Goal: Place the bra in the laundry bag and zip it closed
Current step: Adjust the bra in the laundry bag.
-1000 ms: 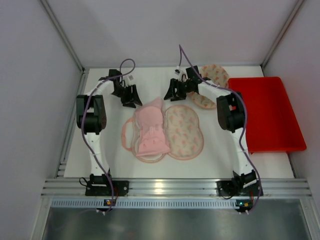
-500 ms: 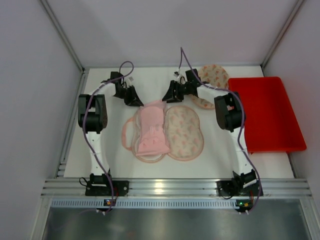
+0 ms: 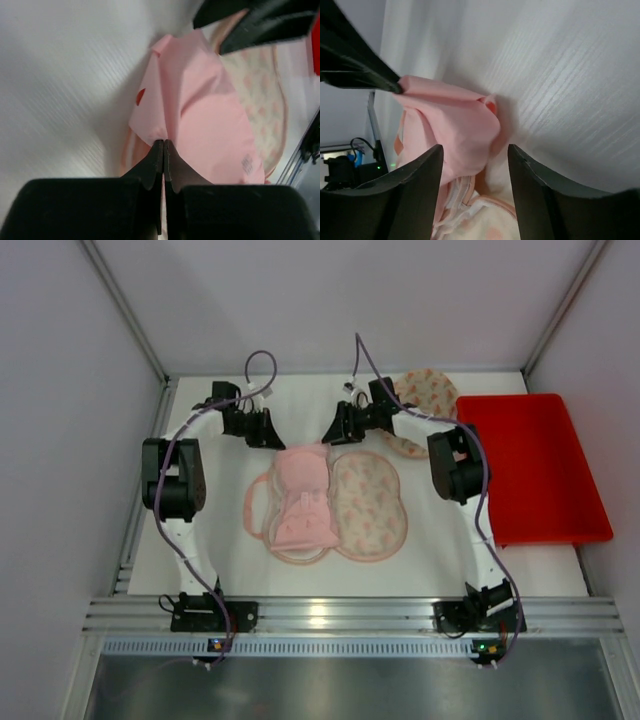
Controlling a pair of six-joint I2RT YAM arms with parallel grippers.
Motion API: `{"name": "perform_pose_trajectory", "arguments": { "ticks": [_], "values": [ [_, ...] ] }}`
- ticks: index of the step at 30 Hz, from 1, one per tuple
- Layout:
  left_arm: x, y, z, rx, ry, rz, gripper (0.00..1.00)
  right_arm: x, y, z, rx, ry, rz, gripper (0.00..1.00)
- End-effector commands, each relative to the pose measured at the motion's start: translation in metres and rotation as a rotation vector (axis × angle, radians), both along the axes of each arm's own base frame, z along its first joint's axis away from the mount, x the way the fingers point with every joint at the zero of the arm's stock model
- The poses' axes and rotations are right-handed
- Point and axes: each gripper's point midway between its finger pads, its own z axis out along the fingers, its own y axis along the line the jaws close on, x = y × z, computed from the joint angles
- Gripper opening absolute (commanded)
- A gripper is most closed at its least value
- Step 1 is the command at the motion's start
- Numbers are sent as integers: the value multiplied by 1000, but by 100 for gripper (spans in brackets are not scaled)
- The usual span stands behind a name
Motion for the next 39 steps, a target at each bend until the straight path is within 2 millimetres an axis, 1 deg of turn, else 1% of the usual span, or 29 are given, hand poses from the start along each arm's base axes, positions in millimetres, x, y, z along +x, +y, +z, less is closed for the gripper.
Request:
{"name": "perform_pose_trajectory", "arguments": {
  "ticks": [1, 2, 3, 4, 6, 8, 11, 12, 14, 16, 18, 19, 20, 22, 24, 28, 31, 33, 34, 35, 37, 38, 39],
  "values": [
    [-18, -2, 51, 32, -410, -262, 0, 4, 1, 46, -36, -197, 51, 57],
    [-29, -1, 43, 41, -423, -296, 0, 5, -1, 44, -52, -219, 66, 58],
    [-34, 0, 47, 62, -476, -327, 0, 4, -3, 42, -69, -206, 71, 58],
    [-36, 1, 44, 99, -548, -384, 0, 3, -4, 40, -77, -206, 77, 59],
    [-45, 1, 35, 136, -590, -440, 4, 1, -5, 39, -84, -209, 89, 61],
    [-44, -2, 28, 161, -621, -485, 6, 0, -4, 39, -78, -206, 95, 61],
    [-42, -5, 27, 147, -670, -530, 8, 2, 0, 41, -55, -209, 97, 63],
    [-42, -6, 26, 147, -708, -560, 8, 2, 3, 39, -46, -202, 100, 66],
    [-43, -9, 25, 148, -750, -598, 7, 4, 8, 41, -15, -204, 103, 69],
    [-44, -11, 29, 147, -821, -646, 6, 2, 15, 40, 32, -184, 123, 73],
    [-45, -12, 30, 165, -894, -697, 5, 0, 20, 36, 61, -161, 142, 73],
    [-46, -14, 31, 171, -916, -715, 4, -1, 23, 38, 75, -159, 150, 74],
    [-46, -16, 33, 179, -939, -731, 4, 1, 26, 40, 96, -158, 145, 74],
    [-47, -18, 32, 193, -978, -767, 4, 1, 30, 37, 120, -116, 137, 74],
    [-46, -19, 33, 210, -1020, -795, 3, 3, 35, 31, 137, -104, 139, 75],
    [-45, -21, 39, 239, -1080, -832, 3, 0, 43, 20, 135, -63, 137, 74],
    [-50, -23, 46, 275, -1151, -879, 3, -2, 45, 12, 150, -19, 128, 75],
    [-56, -23, 43, 289, -1187, -917, 2, -2, 47, 7, 171, 6, 124, 75],
    [-58, -25, 46, 295, -1206, -930, 2, 0, 51, 12, 197, 16, 117, 75],
    [-60, -26, 46, 301, -1222, -943, 2, -1, 51, 9, 209, 36, 116, 76],
    [-65, -27, 42, 313, -1251, -981, 1, 0, 57, 13, 249, 51, 113, 77],
    [-68, -28, 43, 316, -1267, -994, 1, -1, 58, 8, 256, 72, 113, 77],
    [-70, -28, 41, 323, -1282, -1013, 1, -4, 60, 8, 270, 83, 123, 78]
  ]
}}
